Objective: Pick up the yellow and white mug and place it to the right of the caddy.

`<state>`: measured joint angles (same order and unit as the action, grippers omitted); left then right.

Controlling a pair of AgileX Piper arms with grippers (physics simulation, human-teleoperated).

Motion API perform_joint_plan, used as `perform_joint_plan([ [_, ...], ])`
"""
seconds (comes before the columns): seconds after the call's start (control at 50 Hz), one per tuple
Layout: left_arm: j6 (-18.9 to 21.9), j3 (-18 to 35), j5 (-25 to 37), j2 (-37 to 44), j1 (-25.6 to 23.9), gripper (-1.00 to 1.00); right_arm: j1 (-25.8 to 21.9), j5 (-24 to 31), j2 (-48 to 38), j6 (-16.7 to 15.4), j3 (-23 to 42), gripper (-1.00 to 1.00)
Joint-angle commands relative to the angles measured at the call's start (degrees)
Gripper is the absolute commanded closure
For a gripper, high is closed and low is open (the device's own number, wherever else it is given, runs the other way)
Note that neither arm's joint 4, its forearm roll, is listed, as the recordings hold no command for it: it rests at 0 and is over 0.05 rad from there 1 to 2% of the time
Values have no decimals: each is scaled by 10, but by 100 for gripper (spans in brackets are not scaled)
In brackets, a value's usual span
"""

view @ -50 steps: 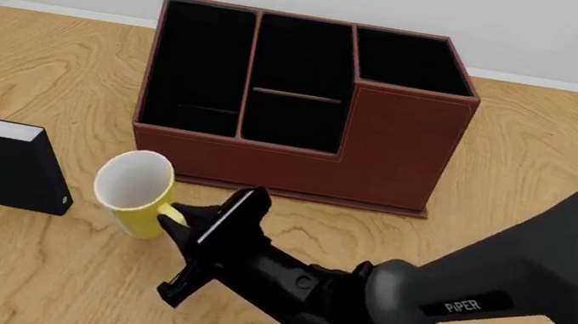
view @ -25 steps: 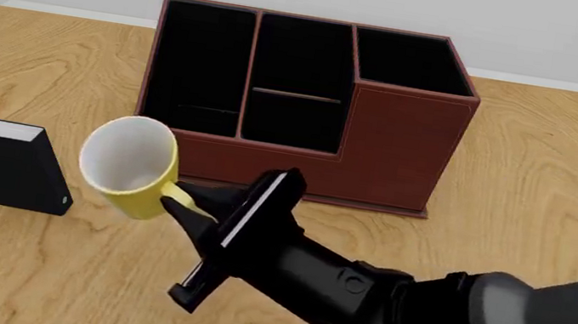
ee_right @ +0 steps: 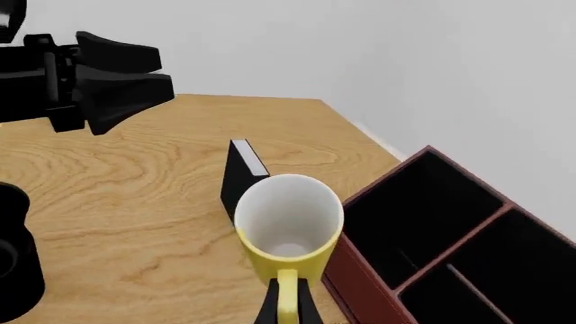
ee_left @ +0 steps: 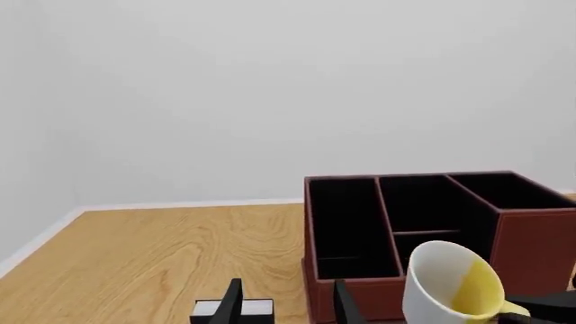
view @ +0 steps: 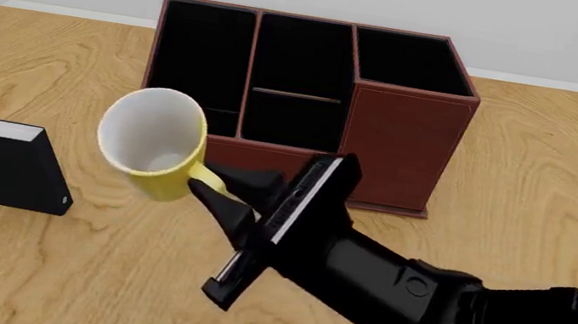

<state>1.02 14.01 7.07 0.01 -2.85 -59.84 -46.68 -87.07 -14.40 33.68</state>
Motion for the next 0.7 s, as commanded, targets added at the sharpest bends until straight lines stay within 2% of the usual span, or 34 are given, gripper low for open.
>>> perform_joint_plan([
  [0.02, -2, 4, 2, 0, -2, -100, 10, 18, 57, -5, -20, 100],
  [0.08, -3, 4, 2, 0, -1, -100, 9, 30, 75, -2, -22, 100],
  [0.1, -4, 6, 3, 0, 0, -100, 11, 35, 84, -12, -23, 100],
  [0.28, -8, 11, 7, 0, 3, -100, 12, 51, 117, -32, -31, 100],
  [0.64, -10, -1, -3, 0, 3, -100, 21, 79, 171, -49, -40, 100],
  [0.7, -26, -2, -1, 0, -3, -100, 25, 86, 186, -56, -44, 100],
])
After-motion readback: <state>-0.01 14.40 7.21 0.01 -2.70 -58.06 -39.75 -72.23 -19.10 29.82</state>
